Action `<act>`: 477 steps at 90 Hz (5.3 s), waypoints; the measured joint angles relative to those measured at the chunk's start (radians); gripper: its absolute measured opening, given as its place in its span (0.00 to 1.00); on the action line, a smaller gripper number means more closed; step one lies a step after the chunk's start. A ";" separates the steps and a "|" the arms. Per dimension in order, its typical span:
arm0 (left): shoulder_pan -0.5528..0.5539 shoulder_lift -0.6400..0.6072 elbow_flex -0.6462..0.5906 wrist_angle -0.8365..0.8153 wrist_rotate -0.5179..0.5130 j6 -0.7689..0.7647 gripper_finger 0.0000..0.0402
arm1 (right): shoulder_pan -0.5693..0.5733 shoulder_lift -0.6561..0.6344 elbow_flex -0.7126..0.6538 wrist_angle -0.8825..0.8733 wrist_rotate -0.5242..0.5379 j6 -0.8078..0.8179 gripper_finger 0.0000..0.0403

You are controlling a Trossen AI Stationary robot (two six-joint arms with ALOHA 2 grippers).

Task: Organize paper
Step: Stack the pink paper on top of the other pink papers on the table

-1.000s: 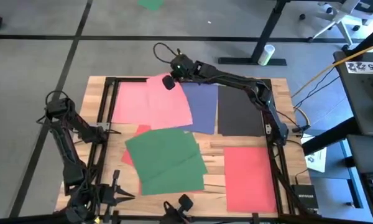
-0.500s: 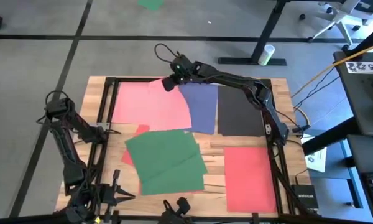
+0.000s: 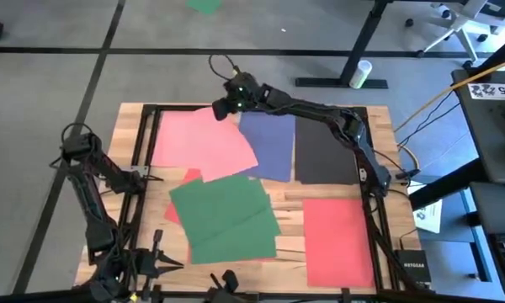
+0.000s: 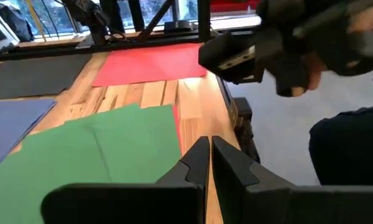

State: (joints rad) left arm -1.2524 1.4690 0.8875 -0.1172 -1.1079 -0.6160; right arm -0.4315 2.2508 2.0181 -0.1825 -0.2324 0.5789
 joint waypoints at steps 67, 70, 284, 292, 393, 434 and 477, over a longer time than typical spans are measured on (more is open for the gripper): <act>0.011 0.038 0.000 0.002 0.021 -0.055 0.00 | 0.012 0.052 0.001 0.412 0.164 0.267 0.00; 0.010 0.038 0.000 0.002 0.021 -0.056 0.00 | 0.013 0.067 0.001 0.423 0.168 0.285 0.00; 0.051 0.170 0.000 -0.278 0.240 -0.480 0.00 | 0.613 0.100 0.212 -0.953 0.145 -0.713 0.00; 0.050 0.200 0.000 -0.273 0.300 -0.512 0.00 | 0.655 0.100 0.212 -0.957 0.162 -0.680 0.00; 0.250 0.315 0.044 -0.366 0.289 -0.505 0.00 | 0.969 0.101 -0.096 -0.782 0.511 -0.183 0.00; 0.415 0.313 -0.046 -0.299 0.185 -0.397 0.00 | 0.975 0.094 -0.096 -0.751 0.600 -0.164 0.00; 0.253 0.313 -0.128 -0.095 0.253 -0.486 0.00 | 0.974 0.013 -0.095 -0.811 0.706 -0.181 0.00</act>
State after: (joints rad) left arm -0.9991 1.7823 0.7597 -0.2123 -0.8550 -1.1019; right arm 0.5428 2.2633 1.9228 -0.9940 0.4737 0.3982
